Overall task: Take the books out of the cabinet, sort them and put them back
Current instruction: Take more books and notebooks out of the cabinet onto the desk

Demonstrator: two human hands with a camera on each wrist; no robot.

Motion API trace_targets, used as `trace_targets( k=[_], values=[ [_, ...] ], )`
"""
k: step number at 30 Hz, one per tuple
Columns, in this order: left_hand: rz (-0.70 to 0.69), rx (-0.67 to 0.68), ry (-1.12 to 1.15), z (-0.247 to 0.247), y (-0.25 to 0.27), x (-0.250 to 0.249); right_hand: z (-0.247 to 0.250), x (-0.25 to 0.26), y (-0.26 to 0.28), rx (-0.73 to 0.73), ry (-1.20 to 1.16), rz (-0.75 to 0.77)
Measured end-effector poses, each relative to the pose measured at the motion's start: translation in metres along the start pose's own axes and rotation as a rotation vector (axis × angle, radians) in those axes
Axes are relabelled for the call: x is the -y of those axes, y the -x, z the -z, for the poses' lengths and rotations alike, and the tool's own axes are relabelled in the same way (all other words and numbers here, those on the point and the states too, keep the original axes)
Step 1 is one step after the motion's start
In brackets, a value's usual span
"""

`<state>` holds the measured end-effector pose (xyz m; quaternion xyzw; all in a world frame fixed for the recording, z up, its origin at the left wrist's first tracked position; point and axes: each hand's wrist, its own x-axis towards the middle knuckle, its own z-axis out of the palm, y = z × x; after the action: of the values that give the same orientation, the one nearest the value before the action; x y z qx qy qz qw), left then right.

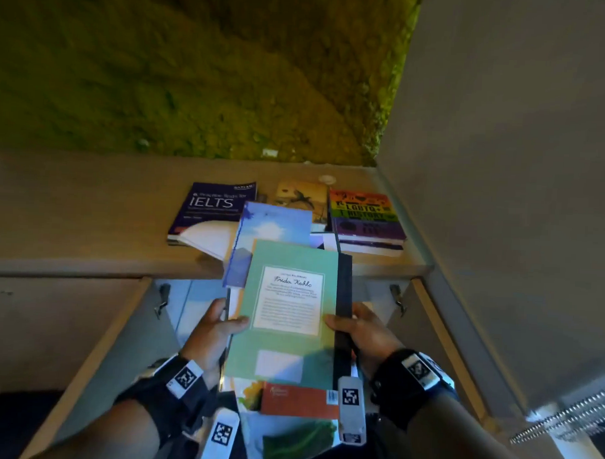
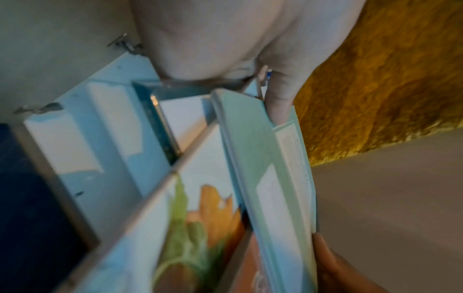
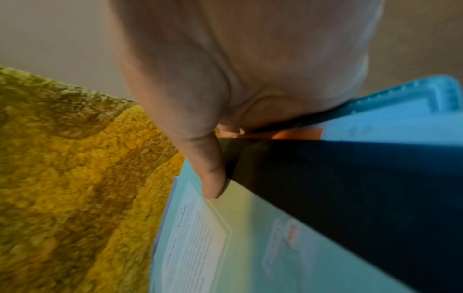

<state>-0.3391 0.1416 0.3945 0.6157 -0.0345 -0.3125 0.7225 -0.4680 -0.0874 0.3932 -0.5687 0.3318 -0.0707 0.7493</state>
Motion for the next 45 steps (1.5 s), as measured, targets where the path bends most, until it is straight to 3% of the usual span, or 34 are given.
trace_targets(
  k=[5, 10, 14, 18, 21, 26, 30, 34, 37, 41, 45],
  values=[
    [-0.114, -0.067, -0.043, 0.034, -0.078, -0.076, -0.065, 0.067, -0.077, 0.031, -0.023, 0.05],
    [-0.193, -0.048, -0.082, 0.074, -0.168, -0.139, -0.133, 0.121, -0.151, 0.071, -0.03, 0.117],
    [-0.113, -0.057, 0.037, 0.121, -0.227, -0.18, -0.177, 0.148, -0.2, 0.144, -0.046, 0.105],
    [0.122, -0.033, 0.13, 0.157, -0.273, -0.201, -0.203, 0.151, -0.241, 0.182, 0.023, 0.053],
    [0.238, -0.145, 0.077, 0.167, -0.306, -0.198, -0.21, 0.143, -0.265, 0.184, 0.085, 0.003],
    [0.27, -0.338, -0.041, 0.191, -0.359, -0.19, -0.209, 0.135, -0.301, 0.234, 0.154, -0.082],
    [0.187, -0.507, -0.178, 0.196, -0.388, -0.183, -0.204, 0.154, -0.32, 0.322, 0.227, -0.123],
    [0.206, -0.613, -0.231, 0.191, -0.403, -0.181, -0.195, 0.185, -0.343, 0.391, 0.336, -0.121],
    [0.151, -0.735, -0.428, 0.199, -0.397, -0.188, -0.182, 0.205, -0.368, 0.397, 0.364, -0.117],
    [0.192, -0.777, -0.781, 0.228, -0.37, -0.197, -0.162, 0.237, -0.393, 0.325, 0.339, -0.036],
    [0.07, -0.832, -0.442, 0.281, -0.367, -0.203, -0.157, 0.275, -0.397, 0.293, 0.152, -0.019]
  ],
)
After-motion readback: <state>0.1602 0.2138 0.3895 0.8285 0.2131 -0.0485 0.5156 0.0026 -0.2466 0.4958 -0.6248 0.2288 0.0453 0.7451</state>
